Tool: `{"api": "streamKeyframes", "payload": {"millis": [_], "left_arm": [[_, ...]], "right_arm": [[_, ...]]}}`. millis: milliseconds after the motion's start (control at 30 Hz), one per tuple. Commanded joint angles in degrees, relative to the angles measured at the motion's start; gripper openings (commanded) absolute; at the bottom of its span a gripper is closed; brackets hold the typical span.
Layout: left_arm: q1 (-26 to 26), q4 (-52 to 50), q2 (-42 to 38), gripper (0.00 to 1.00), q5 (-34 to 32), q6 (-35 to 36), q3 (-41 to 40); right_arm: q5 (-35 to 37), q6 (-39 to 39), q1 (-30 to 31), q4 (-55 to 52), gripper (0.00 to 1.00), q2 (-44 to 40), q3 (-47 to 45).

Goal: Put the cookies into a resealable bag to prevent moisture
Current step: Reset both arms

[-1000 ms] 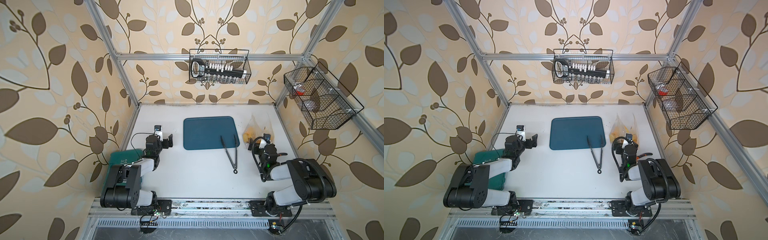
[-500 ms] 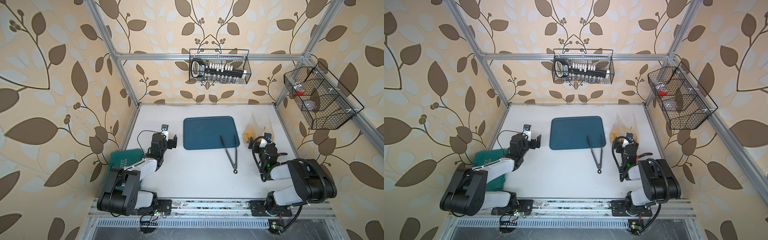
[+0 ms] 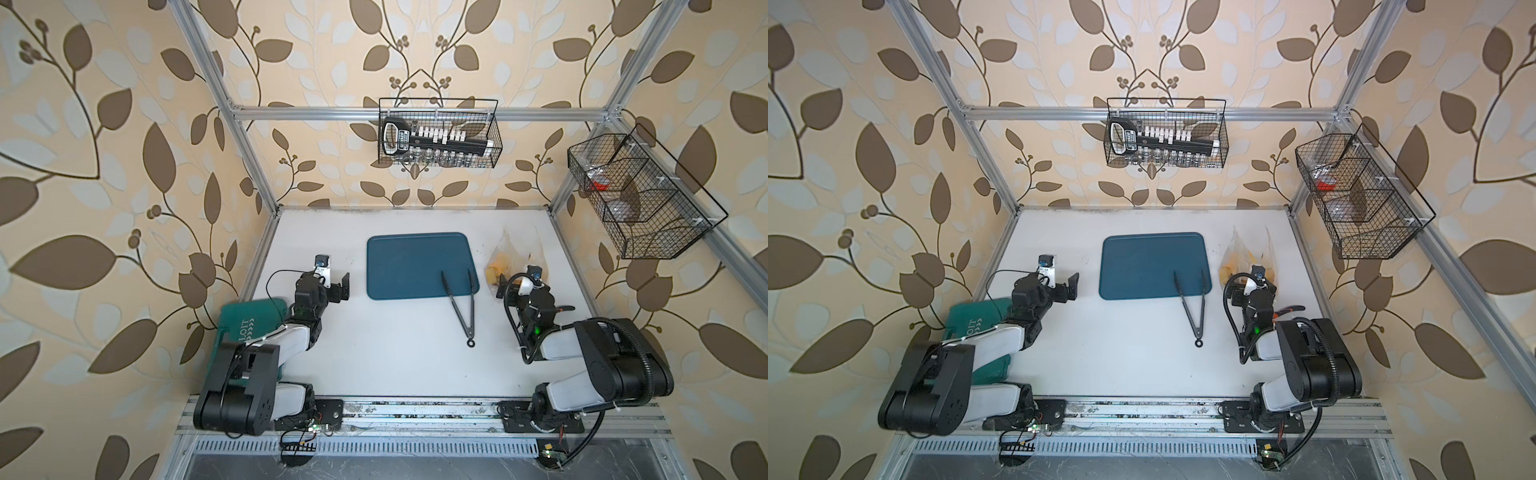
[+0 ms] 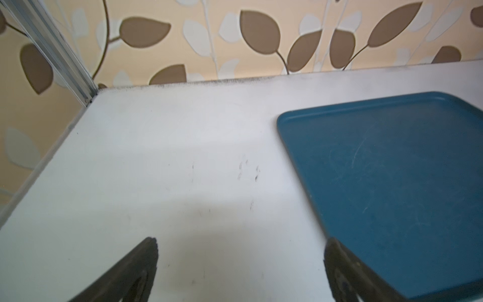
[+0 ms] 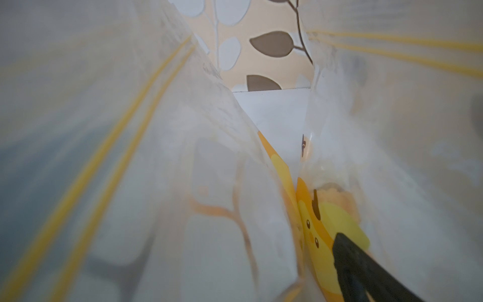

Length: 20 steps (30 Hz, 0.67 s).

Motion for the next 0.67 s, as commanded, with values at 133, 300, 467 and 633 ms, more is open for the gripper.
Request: {"api": "streamKeyframes", "payload": {"millis": [133,300,467,633], "left_arm": [[3.83,-2.19,6.12,0.99,1.7,-4.4,4.66],[3.71,-1.5,5.86,0.99,1.92,-4.05,4.33],[3.68,-3.16,7.3,0.99,2.0,-4.13,5.88],[3.59,-0.6,5.9,0.99,1.81,-3.96,3.86]], "right_arm": [[0.29,-0.25,0.18,-1.5,1.0,-0.16,2.33],[0.26,-0.26,0.2,-4.64,1.0,0.31,4.16],[0.25,-0.28,0.18,-4.74,1.0,0.2,4.2],[0.25,-0.3,0.2,-4.68,1.0,0.24,4.2]]}}
